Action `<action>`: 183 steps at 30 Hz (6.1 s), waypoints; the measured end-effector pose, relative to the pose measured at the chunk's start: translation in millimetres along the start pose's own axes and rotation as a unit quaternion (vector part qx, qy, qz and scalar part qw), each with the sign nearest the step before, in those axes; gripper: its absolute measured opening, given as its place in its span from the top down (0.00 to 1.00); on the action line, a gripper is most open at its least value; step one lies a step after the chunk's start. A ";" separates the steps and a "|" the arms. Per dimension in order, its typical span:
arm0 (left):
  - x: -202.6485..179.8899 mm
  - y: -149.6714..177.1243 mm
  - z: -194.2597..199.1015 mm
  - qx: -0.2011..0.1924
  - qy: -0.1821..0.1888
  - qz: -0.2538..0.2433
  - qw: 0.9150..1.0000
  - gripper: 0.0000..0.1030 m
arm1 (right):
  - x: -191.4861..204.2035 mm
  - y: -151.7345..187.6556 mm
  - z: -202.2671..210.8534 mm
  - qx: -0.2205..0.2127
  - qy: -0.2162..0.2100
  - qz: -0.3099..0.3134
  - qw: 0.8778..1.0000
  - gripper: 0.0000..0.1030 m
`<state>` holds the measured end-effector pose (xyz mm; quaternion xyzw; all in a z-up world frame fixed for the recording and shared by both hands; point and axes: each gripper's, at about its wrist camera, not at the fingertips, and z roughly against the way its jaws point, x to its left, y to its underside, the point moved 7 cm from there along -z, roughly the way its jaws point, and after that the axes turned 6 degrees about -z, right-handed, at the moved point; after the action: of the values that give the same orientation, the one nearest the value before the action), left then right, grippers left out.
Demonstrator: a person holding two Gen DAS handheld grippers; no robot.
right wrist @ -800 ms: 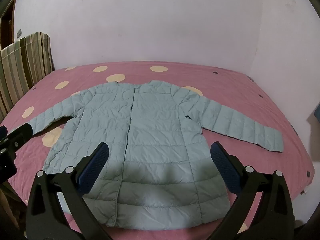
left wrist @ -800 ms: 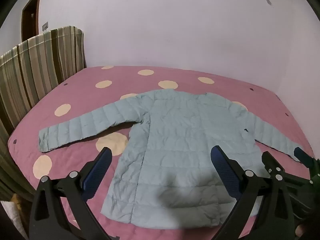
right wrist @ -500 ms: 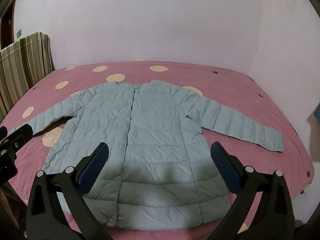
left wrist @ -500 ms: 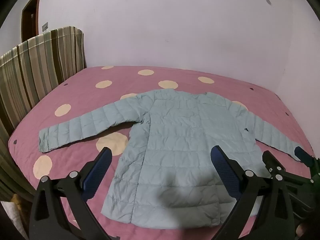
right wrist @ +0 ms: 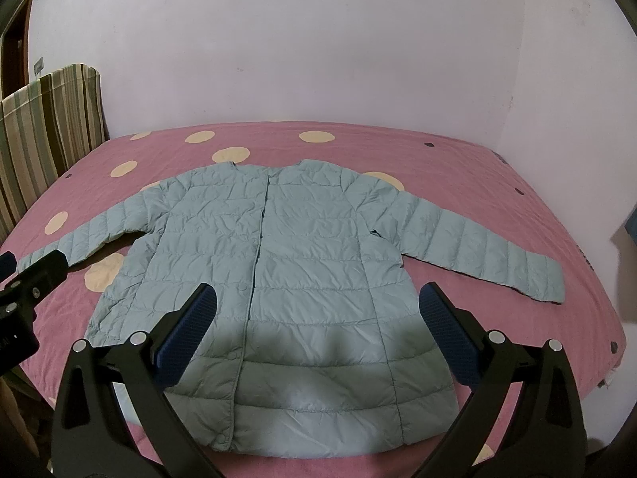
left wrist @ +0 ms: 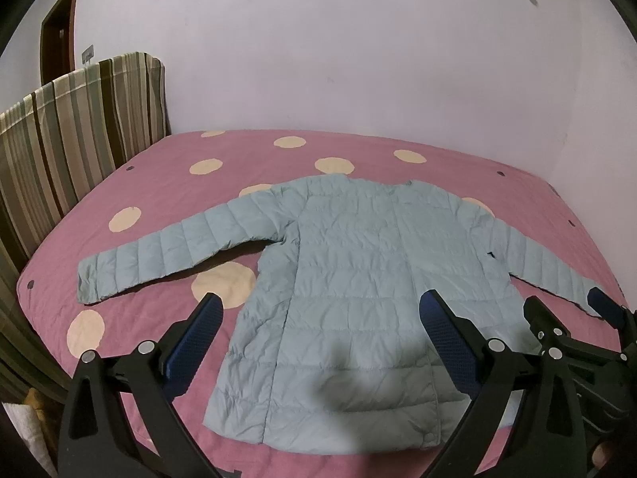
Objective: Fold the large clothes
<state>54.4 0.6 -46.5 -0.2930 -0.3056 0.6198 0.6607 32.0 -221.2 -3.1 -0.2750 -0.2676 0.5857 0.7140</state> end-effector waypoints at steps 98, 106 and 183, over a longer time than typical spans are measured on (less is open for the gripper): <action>0.0 11.0 -15.3 0.017 0.004 0.007 1.000 0.05 | 7.8 6.7 -6.3 0.007 -0.001 0.003 1.000 0.02; 45.6 19.4 -61.1 0.051 -0.059 0.039 0.996 0.05 | -30.9 7.2 -42.2 0.026 0.017 -0.038 0.999 0.02; 252.2 132.9 -166.5 0.172 -0.301 0.199 0.917 0.04 | 130.5 -55.9 -267.8 0.081 -0.107 0.011 0.991 0.94</action>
<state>108.3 258.9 -244.8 -0.0290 -0.3145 0.8401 0.4409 281.4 -123.2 -144.7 -0.1549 -0.2906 0.6395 0.6947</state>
